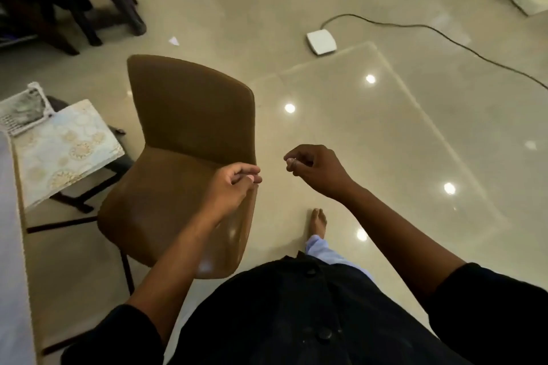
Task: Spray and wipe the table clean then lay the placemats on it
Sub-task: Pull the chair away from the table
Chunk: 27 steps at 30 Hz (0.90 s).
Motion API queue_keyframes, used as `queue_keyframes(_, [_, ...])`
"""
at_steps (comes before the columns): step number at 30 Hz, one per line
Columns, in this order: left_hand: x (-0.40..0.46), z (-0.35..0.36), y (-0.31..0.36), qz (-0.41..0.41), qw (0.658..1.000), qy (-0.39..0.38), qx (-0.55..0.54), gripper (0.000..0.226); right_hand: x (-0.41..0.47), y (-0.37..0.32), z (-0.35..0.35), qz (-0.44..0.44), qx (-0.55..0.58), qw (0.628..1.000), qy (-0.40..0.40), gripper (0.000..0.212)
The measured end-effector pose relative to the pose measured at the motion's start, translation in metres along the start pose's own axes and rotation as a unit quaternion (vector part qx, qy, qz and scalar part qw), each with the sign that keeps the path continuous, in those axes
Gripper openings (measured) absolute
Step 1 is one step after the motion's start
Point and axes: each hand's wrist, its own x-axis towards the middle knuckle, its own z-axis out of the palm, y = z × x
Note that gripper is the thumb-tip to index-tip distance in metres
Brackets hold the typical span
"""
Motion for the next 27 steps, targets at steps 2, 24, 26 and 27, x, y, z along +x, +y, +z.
queue_keyframes(2, [0.011, 0.010, 0.012, -0.035, 0.998, 0.034, -0.036, 0.024, 0.030, 0.002, -0.018, -0.027, -0.009, 0.999, -0.029, 0.014])
queue_keyframes(24, [0.151, 0.027, 0.060, -0.176, 0.852, 0.326, -0.371, 0.049, 0.282, -0.121, 0.018, -0.316, -0.209, 0.826, -0.417, 0.020])
queue_keyframes(26, [0.164, 0.023, 0.063, -0.182, 0.847, 0.335, -0.372, 0.071, 0.297, -0.139, 0.036, -0.333, -0.240, 0.788, -0.458, 0.020])
queue_keyframes(27, [0.172, 0.019, 0.064, -0.192, 0.851, 0.329, -0.360, 0.075, 0.303, -0.146, 0.045, -0.346, -0.256, 0.771, -0.469, 0.020])
